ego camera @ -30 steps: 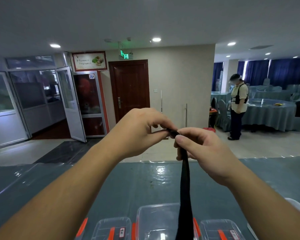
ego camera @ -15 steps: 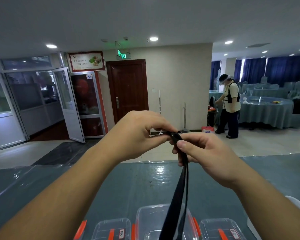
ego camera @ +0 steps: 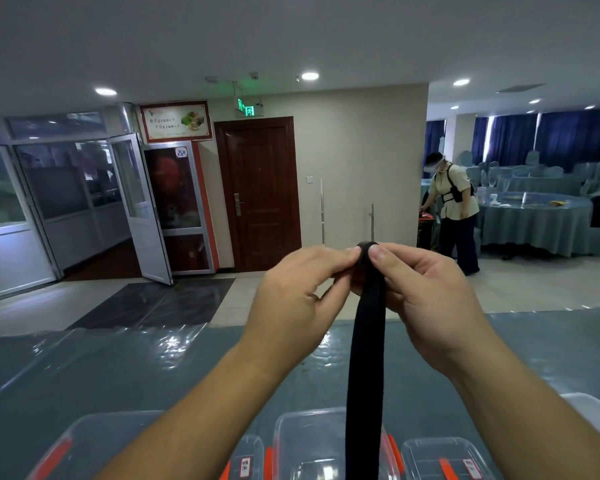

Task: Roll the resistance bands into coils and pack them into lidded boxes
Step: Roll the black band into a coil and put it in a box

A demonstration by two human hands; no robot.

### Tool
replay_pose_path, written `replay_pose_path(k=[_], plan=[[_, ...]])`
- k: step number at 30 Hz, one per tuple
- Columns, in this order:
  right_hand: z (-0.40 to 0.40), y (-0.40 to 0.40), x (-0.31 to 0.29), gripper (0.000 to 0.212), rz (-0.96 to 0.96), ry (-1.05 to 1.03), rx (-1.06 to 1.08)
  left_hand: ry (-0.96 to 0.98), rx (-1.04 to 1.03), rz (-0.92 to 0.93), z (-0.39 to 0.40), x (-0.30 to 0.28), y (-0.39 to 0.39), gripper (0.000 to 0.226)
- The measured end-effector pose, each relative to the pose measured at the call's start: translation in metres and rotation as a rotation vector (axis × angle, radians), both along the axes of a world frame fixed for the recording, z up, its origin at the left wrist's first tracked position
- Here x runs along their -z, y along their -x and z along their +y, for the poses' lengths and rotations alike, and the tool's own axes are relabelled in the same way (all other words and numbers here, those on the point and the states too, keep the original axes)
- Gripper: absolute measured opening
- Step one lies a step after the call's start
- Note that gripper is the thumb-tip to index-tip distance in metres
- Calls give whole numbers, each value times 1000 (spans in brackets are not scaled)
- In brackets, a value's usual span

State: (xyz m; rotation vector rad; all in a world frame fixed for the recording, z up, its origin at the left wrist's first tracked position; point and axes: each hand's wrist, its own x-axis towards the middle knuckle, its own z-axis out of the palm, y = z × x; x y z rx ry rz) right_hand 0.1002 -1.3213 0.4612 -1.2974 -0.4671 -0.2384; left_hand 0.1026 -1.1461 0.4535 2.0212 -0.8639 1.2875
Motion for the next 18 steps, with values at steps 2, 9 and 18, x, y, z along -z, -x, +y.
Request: replay_pose_path(k=[2, 9, 18], plan=[[-2, 0, 0, 25, 10, 41, -26, -18, 6, 15, 7, -4, -2, 22], [-13, 0, -8, 31, 36, 233, -155, -212, 60, 130, 18, -22, -7, 26], [0, 6, 3, 31, 50, -89, -13, 76, -41, 18, 9, -12, -1, 9]])
